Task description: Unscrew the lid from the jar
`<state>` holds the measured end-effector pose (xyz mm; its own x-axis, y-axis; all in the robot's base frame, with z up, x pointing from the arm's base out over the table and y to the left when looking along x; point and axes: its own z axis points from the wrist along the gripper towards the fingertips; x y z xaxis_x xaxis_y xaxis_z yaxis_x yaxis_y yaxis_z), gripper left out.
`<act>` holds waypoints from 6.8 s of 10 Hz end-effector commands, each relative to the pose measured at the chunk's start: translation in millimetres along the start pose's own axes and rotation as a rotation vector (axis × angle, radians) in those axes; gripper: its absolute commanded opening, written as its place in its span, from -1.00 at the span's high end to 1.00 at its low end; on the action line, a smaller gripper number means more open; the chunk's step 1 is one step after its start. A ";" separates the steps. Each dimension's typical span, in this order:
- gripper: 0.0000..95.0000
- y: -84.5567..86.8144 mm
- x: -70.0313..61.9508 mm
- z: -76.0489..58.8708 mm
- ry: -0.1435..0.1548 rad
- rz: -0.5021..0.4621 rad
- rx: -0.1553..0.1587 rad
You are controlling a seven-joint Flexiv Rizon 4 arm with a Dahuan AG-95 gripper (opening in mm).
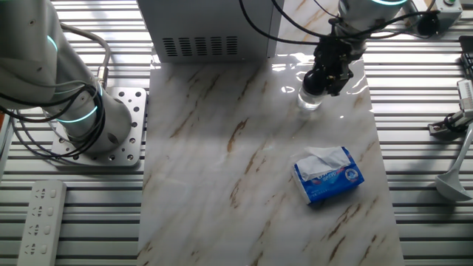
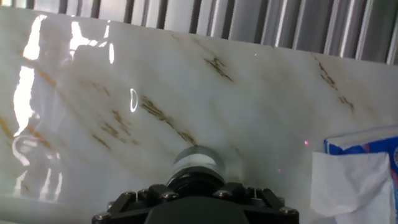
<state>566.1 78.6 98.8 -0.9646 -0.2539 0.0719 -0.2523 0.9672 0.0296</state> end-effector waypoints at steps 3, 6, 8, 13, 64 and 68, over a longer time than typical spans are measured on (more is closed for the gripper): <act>-0.20 -0.1 0.3 0.7 -0.005 -0.013 0.000; -0.60 -0.1 0.4 0.6 -0.001 -0.026 0.000; -0.60 -0.2 0.9 0.9 -0.003 -0.033 -0.001; -0.60 -0.6 2.4 -2.1 -0.002 -0.032 -0.001; -0.60 -1.1 4.8 -1.0 -0.039 -0.543 0.032; -0.60 -1.3 5.0 -6.3 -0.026 -0.424 0.019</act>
<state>561.6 76.3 104.7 -0.7625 -0.6464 0.0270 -0.6457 0.7630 0.0304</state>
